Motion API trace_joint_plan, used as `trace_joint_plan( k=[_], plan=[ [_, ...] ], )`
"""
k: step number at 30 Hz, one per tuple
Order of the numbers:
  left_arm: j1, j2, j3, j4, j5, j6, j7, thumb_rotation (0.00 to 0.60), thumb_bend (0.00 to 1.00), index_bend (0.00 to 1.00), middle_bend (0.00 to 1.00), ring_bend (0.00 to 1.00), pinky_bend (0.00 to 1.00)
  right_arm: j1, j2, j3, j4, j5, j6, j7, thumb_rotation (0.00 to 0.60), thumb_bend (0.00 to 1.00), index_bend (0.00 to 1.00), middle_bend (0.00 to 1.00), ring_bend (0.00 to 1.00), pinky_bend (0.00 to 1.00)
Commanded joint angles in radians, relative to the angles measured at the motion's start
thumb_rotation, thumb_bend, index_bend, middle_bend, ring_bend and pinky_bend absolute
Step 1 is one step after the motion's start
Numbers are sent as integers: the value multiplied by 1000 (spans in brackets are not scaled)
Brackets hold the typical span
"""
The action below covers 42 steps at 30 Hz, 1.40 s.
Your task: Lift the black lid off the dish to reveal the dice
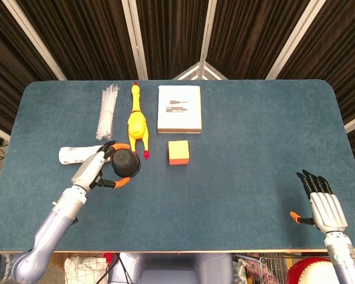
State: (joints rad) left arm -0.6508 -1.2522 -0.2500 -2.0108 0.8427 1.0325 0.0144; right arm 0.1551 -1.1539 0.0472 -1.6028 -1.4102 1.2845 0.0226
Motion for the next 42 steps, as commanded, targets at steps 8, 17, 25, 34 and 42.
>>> trace_joint_plan(
  k=[8, 17, 25, 34, 42],
  plan=[
    [8, 111, -144, -198, 71, 80, -15, 600, 596, 216, 438, 0, 0, -17, 9, -5, 4, -5, 24, 24, 600, 190, 60, 30, 71, 0],
    [99, 84, 47, -51, 162, -52, -140, 600, 596, 229, 433, 0, 0, -18, 12, -8, -7, -21, 31, 32, 600, 190, 60, 31, 71, 0],
    [49, -51, -18, 108, 135, -74, -198, 600, 596, 230, 432, 0, 0, -11, 3, -5, 1, -3, 14, 12, 600, 189, 60, 30, 71, 0],
    [136, 123, -151, -62, 145, 83, -264, 600, 596, 226, 437, 0, 0, -16, 8, -4, -1, -6, 24, 20, 600, 189, 60, 31, 71, 0],
    [88, 24, 36, -4, 279, -181, -303, 600, 596, 229, 432, 0, 0, -11, 2, -8, -15, -7, 17, -6, 600, 189, 60, 31, 71, 0]
  ],
)
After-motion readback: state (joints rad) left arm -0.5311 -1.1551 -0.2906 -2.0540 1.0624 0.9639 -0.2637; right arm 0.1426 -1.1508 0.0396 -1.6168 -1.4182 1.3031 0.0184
